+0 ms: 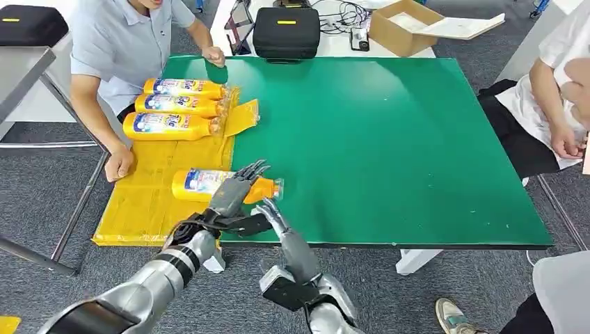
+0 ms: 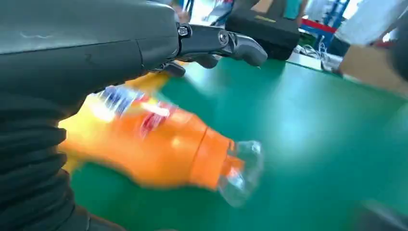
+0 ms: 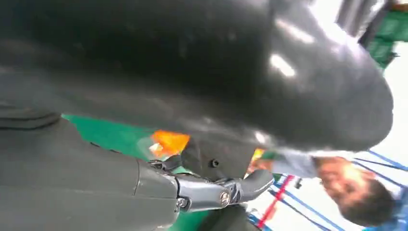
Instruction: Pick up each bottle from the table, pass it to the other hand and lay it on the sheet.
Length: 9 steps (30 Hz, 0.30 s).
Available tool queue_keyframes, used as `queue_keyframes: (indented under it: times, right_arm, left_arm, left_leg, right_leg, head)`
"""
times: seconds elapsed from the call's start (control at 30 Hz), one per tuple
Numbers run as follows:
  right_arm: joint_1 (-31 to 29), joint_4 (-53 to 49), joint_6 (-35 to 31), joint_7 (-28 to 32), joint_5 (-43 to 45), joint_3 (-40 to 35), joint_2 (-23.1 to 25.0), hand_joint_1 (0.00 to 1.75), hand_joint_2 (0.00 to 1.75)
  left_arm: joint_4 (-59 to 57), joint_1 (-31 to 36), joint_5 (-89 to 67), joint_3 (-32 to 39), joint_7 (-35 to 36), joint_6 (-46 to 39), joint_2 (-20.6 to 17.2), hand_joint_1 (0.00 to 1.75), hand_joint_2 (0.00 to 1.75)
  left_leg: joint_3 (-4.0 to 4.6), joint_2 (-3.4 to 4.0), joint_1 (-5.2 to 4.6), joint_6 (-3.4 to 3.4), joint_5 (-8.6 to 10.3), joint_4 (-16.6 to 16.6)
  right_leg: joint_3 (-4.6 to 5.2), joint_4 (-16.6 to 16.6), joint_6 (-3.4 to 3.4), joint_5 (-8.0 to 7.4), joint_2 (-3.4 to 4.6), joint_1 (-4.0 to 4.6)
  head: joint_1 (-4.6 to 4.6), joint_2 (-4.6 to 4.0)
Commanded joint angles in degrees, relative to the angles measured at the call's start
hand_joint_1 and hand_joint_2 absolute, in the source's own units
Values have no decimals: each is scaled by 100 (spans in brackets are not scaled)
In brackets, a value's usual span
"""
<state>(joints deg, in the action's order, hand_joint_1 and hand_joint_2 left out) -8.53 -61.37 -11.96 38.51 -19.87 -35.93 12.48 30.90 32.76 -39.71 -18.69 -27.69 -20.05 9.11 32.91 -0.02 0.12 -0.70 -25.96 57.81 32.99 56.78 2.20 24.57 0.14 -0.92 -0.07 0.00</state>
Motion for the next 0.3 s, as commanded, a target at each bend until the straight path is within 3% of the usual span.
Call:
queue_keyframes:
  times: [0.03,0.3]
  right_arm:
    - [-24,350,-36,-105,32,-114,-153,0,0]
    - [-26,341,-39,-106,35,-112,-158,0,0]
  left_arm:
    - [972,-323,571,372,-205,108,106,0,175]
    - [1017,-331,721,428,-228,63,124,0,175]
  left_leg:
    - [-3,-21,7,2,0,0]
    - [0,-24,9,2,2,1]
  right_leg:
    - [-13,-6,-6,3,-21,10]
    - [-17,-7,-7,2,-25,10]
  head:
    - [-2,0]
    - [0,0]
